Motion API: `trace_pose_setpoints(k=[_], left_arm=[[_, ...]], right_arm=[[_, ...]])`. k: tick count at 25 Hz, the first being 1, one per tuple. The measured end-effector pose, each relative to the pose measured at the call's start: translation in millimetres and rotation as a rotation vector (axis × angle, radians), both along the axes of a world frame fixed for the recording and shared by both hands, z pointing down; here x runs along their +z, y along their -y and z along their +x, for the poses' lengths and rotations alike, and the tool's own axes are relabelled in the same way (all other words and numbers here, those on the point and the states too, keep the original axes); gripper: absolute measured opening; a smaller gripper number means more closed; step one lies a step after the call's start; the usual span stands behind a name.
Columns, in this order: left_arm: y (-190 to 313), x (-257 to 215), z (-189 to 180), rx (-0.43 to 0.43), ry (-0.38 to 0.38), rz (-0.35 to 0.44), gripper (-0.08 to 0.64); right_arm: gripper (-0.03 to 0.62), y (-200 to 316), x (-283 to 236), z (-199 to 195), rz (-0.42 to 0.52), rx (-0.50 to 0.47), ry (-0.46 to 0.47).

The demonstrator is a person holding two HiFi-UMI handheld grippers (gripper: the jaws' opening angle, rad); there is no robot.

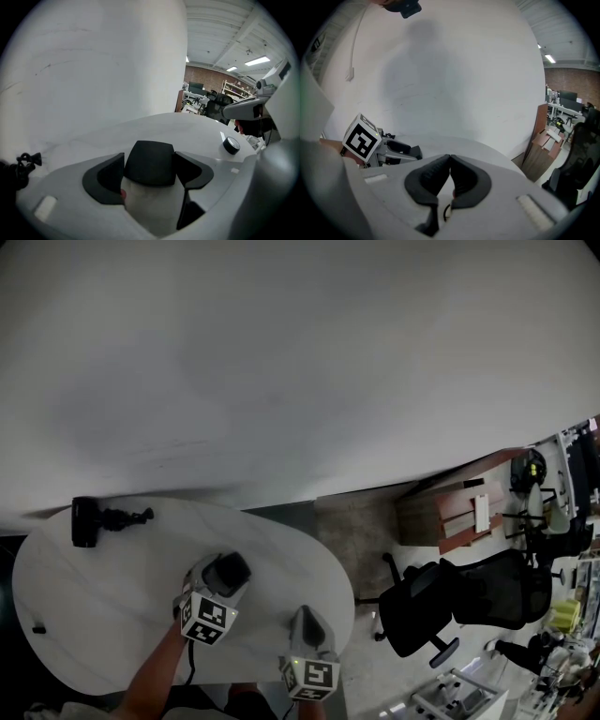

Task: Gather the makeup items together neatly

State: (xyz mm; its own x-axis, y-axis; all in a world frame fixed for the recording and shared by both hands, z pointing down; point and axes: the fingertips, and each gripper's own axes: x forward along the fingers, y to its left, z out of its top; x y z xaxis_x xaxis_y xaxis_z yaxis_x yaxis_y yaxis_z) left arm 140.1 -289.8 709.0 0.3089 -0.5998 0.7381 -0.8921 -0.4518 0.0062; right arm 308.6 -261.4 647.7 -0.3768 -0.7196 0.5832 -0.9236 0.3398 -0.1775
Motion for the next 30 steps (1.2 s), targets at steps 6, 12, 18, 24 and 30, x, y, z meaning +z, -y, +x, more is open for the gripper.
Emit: trace_pose_setpoints(k=[6,12,18,24,30], left_arm=[[-1,-18,-9,-0.043,-0.028,0.045,0.35],[-12,-46,-34,-0.105,-0.037,0.119,0.35],[-37,-83,-75,-0.177,-0.04,0.192,0.348],[-76,-118,-127,-0.267,-0.029,0.255,0.348],[-123,-143,-176,-0.379,-0.022,0.293,0.348]], right_arm=[[0.005,-3,-5,-7,0.007,-0.014,-0.005],[0.005,-9,-22,-28,0.038,-0.049,-0.004],[0.005,-22,-44,-64,0.084,-0.109,-0.001],[0.005,-42,-68,-113,0.124,-0.177,0.006],[0.005,-67,-91,-163,0.162,-0.26,0.031]])
